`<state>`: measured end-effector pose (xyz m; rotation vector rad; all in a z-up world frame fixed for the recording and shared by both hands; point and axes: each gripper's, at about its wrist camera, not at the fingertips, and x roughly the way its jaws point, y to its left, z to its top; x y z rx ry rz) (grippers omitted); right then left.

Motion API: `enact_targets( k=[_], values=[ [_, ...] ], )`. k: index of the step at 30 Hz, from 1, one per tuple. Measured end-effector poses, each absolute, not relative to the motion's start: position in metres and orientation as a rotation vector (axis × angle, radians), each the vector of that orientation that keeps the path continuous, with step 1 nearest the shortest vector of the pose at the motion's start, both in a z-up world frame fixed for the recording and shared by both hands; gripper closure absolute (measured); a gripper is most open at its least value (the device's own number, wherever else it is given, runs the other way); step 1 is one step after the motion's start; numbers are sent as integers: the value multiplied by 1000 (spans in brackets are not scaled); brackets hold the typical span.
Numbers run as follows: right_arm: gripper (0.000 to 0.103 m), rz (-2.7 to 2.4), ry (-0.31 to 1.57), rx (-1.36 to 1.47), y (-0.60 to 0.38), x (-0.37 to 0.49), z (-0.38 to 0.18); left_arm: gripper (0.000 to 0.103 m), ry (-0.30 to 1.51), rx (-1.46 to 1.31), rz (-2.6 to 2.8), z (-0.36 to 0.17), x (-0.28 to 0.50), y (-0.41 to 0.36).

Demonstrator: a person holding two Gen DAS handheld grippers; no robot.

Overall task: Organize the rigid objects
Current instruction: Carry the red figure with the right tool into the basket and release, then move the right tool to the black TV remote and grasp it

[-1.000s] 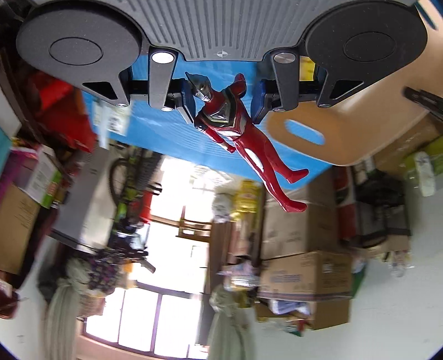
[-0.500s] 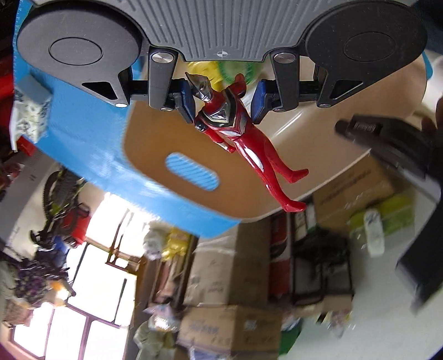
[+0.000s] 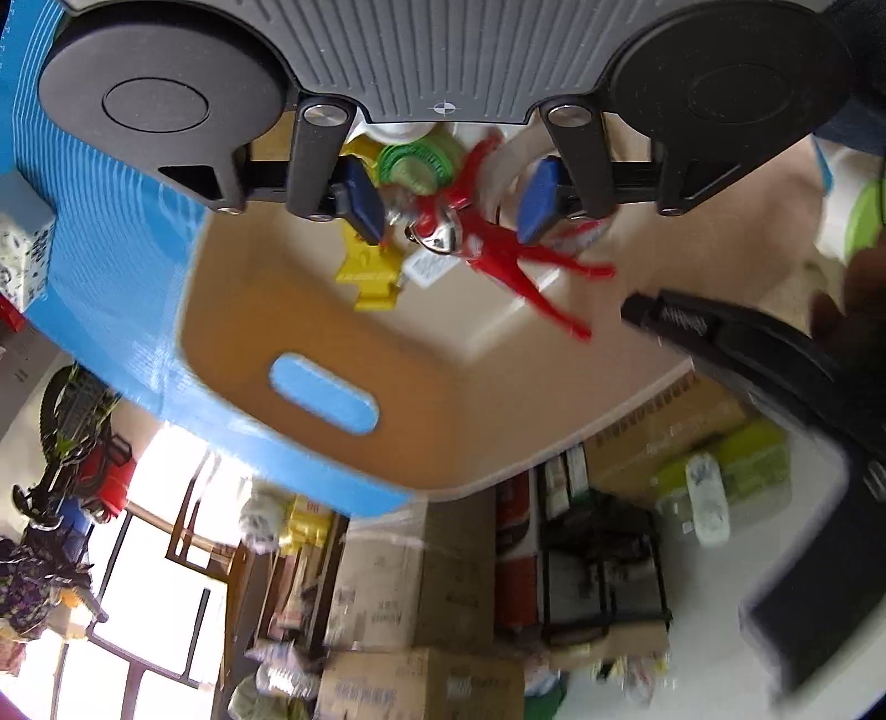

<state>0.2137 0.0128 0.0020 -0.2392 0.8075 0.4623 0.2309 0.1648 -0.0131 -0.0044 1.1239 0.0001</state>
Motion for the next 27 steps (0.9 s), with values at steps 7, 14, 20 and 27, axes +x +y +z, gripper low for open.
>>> enact_targets(
  k=[7,14,20,27],
  values=[
    [31,359,648,-184,-50,196,44,96,1123,-3,0,-13,231,165],
    [31,198,645,-131,-122,203,33,96,1124,2,4,-12,231,167],
    [31,246,727,-166,-136,204,-7,96,1124,8,9,-12,231,166],
    [31,341,823,-246,-111,208,-51,95,1124,13,11,-12,230,165]
  ],
)
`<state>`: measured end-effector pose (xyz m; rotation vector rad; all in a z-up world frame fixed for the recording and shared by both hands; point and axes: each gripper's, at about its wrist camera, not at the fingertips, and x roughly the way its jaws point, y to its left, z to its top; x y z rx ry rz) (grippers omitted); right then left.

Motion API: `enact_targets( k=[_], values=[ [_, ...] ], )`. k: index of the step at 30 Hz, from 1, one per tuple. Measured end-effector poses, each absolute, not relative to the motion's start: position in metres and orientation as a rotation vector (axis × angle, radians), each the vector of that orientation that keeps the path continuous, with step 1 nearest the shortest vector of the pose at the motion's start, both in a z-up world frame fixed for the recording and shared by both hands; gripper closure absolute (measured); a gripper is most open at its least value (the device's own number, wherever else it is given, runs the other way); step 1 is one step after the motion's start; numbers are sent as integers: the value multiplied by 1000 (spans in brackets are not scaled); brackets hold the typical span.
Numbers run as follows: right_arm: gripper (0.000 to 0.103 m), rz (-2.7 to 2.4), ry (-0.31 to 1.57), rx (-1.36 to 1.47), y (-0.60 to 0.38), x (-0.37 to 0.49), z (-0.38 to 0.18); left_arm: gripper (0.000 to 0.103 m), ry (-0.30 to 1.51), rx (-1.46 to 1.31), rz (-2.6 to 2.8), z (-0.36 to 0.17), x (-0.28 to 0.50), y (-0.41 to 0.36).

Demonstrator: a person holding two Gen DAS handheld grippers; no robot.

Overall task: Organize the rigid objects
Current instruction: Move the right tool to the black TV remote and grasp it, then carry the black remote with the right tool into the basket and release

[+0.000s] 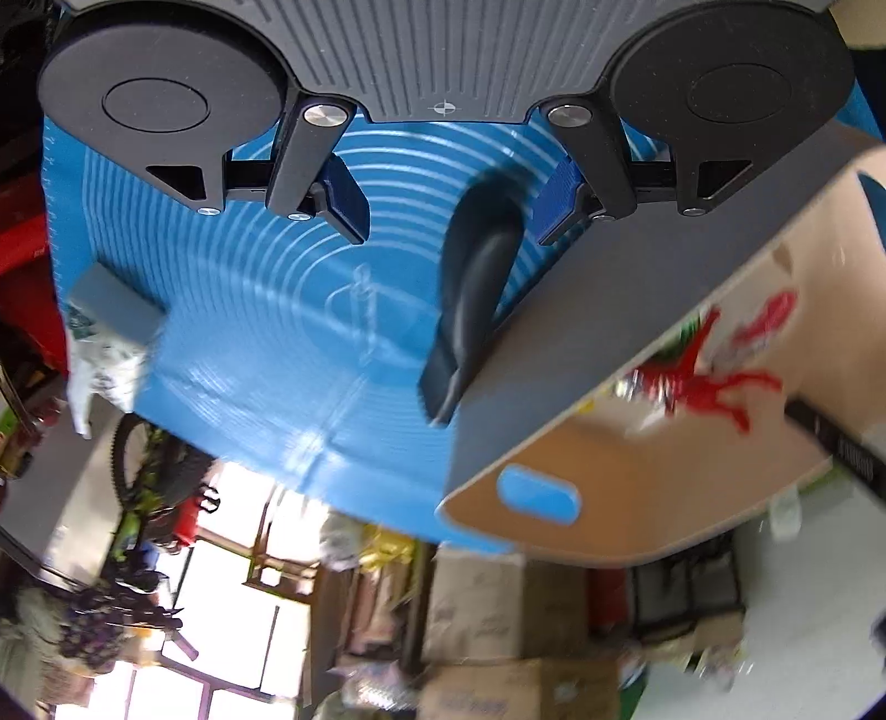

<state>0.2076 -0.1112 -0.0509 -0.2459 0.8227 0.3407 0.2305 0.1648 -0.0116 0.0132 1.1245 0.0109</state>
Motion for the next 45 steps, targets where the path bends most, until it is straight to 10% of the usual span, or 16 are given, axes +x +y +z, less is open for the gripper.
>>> enact_targets(
  k=[21,28,45],
  values=[
    [32,210,750,-279,-93,249,-103,95,1123,27,13,-12,232,162],
    [70,278,724,-201,-96,259,-106,94,1125,35,17,-13,232,161],
    [70,174,740,-112,-117,244,-70,95,1124,27,16,-13,232,161]
  ],
)
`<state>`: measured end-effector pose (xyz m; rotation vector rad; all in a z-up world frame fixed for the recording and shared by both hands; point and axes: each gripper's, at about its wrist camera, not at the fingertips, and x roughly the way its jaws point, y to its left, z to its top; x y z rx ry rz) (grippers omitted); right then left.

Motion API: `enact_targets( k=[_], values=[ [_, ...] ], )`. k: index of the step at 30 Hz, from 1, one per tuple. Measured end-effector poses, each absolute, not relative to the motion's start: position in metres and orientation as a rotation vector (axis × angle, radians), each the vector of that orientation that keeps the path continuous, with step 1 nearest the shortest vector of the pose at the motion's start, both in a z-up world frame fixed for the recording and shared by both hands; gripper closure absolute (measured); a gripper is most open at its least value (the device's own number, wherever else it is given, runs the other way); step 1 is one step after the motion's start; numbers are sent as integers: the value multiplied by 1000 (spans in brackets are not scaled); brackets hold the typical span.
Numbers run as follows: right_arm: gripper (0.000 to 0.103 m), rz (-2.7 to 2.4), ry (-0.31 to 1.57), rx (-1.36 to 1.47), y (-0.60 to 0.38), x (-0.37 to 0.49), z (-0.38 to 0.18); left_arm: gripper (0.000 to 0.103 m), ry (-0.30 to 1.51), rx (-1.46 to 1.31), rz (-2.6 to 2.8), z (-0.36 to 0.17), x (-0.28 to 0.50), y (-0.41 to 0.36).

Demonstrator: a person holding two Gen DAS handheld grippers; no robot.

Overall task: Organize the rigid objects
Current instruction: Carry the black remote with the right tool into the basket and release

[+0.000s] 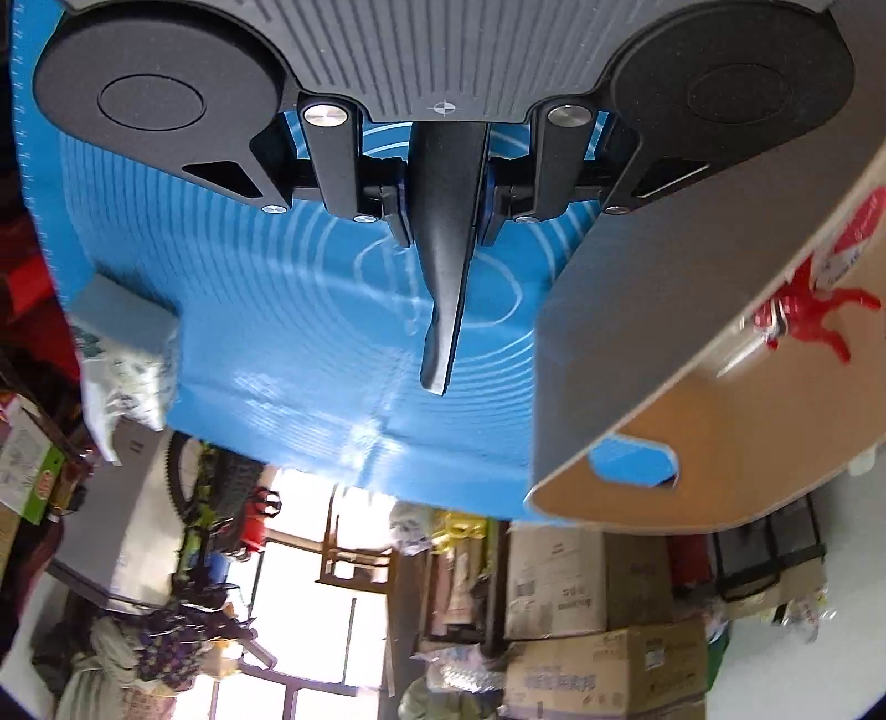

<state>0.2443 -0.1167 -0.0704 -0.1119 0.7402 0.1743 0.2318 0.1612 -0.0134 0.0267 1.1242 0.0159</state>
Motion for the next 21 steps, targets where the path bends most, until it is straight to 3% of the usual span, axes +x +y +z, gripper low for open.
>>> enact_targets(
  k=[21],
  values=[
    [70,160,506,-104,-99,204,49,95,1123,27,18,-13,231,161]
  ],
)
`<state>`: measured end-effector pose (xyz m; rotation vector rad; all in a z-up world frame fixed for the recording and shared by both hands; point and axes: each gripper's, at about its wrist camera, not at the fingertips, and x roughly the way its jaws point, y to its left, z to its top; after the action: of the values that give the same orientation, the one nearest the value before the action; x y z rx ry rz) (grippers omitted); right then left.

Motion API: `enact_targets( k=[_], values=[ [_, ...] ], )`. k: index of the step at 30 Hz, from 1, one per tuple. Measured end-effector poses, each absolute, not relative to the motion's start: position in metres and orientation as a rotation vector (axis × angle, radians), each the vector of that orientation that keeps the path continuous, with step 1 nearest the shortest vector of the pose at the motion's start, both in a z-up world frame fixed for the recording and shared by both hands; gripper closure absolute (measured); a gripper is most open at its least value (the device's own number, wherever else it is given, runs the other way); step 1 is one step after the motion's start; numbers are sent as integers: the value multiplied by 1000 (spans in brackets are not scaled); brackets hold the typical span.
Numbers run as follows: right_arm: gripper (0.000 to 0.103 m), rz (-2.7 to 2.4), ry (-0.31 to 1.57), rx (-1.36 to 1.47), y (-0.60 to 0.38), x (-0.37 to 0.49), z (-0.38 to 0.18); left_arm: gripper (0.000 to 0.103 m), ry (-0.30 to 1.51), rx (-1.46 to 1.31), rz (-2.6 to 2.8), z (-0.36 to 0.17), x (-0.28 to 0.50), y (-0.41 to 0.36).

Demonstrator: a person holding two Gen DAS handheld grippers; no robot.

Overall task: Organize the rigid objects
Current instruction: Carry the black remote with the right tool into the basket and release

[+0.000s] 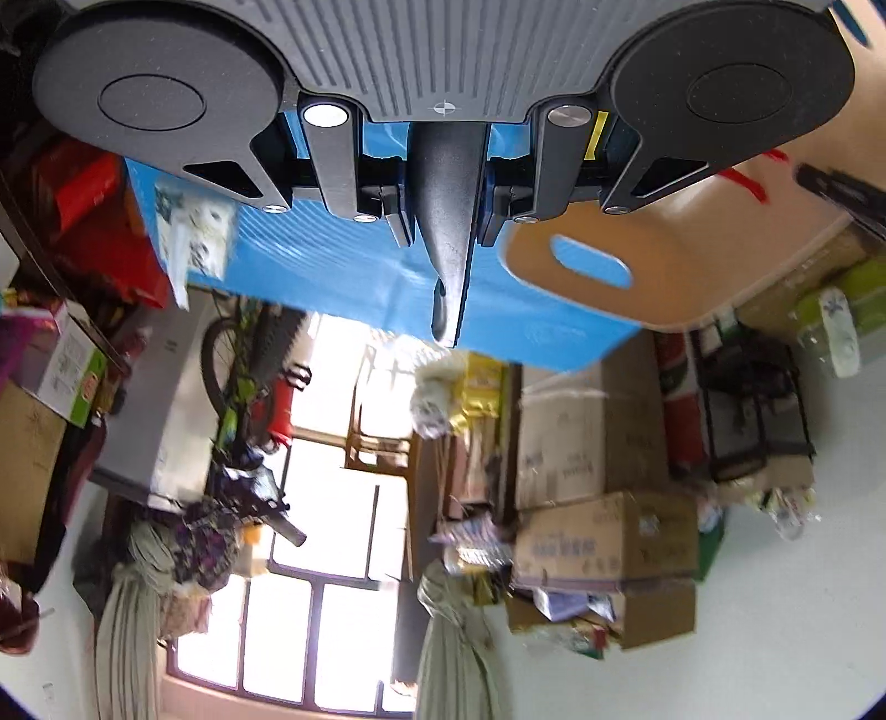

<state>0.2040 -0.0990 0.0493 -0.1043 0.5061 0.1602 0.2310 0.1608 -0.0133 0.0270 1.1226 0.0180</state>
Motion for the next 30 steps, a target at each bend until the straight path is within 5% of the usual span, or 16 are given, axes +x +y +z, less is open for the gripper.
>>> enact_targets(
  k=[27,30],
  values=[
    [70,364,822,-117,18,210,-19,94,1119,41,18,-13,231,161],
    [54,367,799,-99,12,207,-16,93,1106,46,20,-11,229,160]
  ],
)
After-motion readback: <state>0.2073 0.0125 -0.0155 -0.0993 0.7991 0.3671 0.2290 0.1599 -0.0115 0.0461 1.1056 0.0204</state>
